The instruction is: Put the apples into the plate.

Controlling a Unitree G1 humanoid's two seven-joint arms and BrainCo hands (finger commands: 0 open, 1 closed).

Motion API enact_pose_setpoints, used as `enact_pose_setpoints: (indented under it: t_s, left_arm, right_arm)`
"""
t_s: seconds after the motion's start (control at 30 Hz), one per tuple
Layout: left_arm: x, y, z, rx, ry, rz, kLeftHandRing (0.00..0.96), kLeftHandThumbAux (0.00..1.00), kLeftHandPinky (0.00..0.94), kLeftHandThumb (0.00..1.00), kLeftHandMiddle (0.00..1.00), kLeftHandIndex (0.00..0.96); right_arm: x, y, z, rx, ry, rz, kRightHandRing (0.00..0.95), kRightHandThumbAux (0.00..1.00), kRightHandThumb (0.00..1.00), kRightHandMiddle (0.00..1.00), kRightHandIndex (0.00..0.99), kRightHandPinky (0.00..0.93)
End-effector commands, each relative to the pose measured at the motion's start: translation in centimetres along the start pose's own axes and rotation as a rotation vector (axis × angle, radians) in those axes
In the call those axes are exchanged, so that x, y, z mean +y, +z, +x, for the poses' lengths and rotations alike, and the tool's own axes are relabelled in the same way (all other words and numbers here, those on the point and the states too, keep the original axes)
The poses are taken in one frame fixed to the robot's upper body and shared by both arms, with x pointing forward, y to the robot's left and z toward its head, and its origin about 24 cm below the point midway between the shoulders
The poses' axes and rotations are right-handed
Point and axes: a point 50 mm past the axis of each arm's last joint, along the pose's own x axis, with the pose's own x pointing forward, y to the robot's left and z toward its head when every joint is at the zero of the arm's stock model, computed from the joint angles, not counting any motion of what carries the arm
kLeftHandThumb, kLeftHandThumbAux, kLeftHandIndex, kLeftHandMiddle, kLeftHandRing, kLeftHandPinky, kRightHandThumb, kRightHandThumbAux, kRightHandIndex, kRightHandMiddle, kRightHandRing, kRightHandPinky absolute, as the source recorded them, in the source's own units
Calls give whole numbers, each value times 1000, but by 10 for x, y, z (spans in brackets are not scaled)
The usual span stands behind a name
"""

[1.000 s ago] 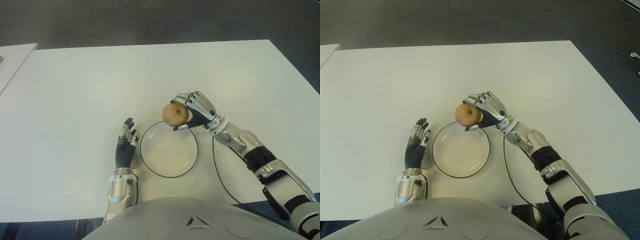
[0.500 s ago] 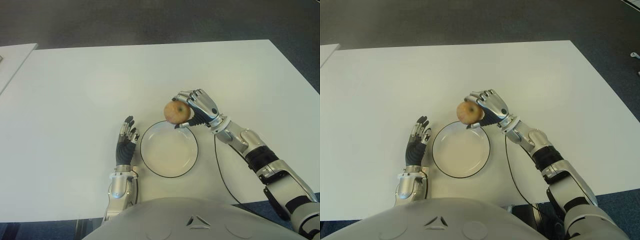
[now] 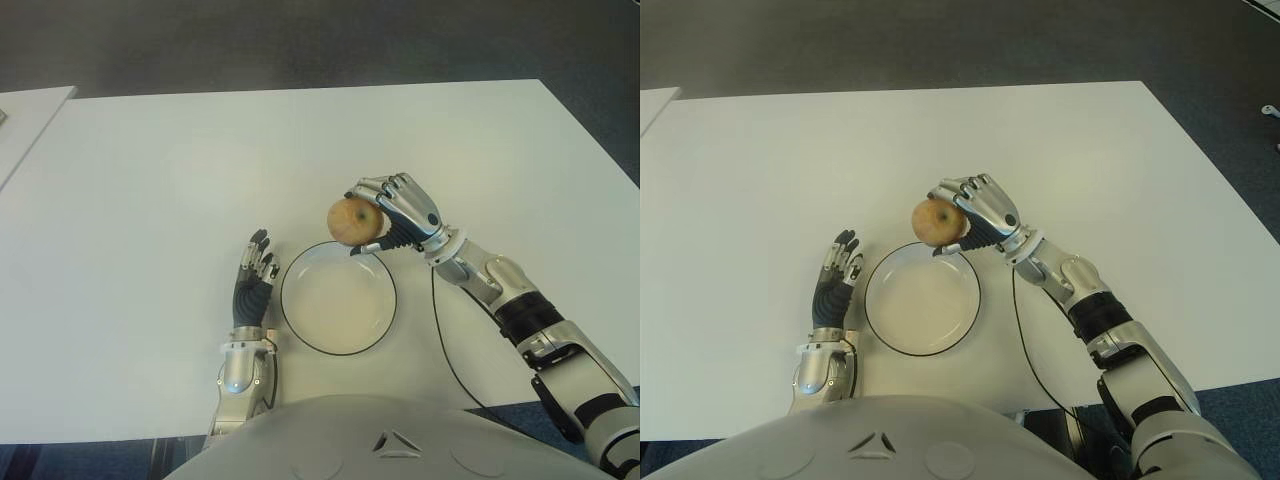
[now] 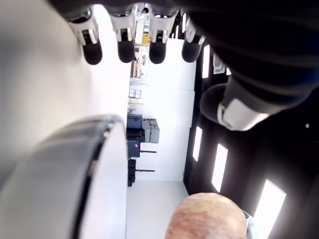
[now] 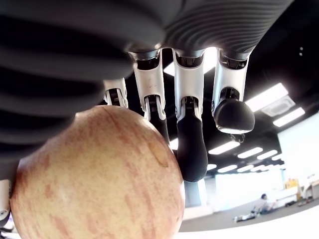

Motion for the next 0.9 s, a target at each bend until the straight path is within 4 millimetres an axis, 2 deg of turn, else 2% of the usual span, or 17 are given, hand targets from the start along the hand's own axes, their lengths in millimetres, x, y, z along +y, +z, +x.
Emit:
enact_pose_setpoints:
  t_s: [0.03, 0.9]
  left_arm:
    - [0, -11, -5, 58, 3, -16, 0, 513, 0, 0, 0, 0]
    - [-1, -12, -4, 74, 19, -37, 0, 509, 0, 15, 0, 3]
  right_arm:
    - [0, 6, -5, -22, 27, -6, 844, 675, 853, 532, 398, 830]
    - [-1, 26, -15, -68, 107, 17, 827, 675, 853, 531, 398, 815]
